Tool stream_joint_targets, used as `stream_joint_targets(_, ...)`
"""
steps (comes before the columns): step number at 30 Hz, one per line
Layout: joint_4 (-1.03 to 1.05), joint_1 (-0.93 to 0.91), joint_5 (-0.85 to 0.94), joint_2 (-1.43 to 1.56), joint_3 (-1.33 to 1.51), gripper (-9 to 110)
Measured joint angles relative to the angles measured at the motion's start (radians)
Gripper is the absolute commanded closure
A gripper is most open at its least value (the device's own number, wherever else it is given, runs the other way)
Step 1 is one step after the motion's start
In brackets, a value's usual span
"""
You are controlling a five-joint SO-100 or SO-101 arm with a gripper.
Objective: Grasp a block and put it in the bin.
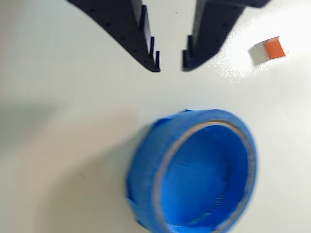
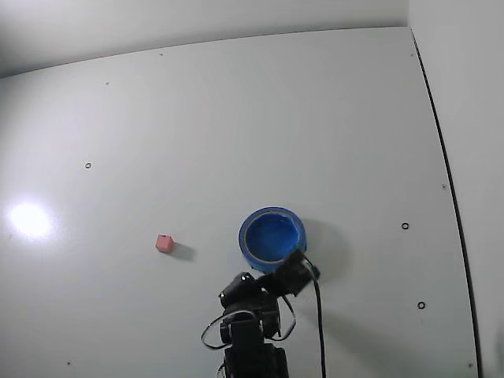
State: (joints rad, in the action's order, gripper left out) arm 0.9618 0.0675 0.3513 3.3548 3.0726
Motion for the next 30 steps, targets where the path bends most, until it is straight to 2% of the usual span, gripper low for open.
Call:
stream_joint_targets(4,0.000,0.000,0.201,-0.002,-0.087,68)
stream_joint_targets(7,0.000,0.012,0.336,-0.005,-0.166,69)
stream_joint_targets(11,0.000,0.064,0.426,-0.051,-0.281,71)
stream_joint_targets(20,0.000,0.311,0.451,-0.653,-0.670,72)
stream_joint_targets(30,0.000,0.400,0.342,-1.290,-1.140,72)
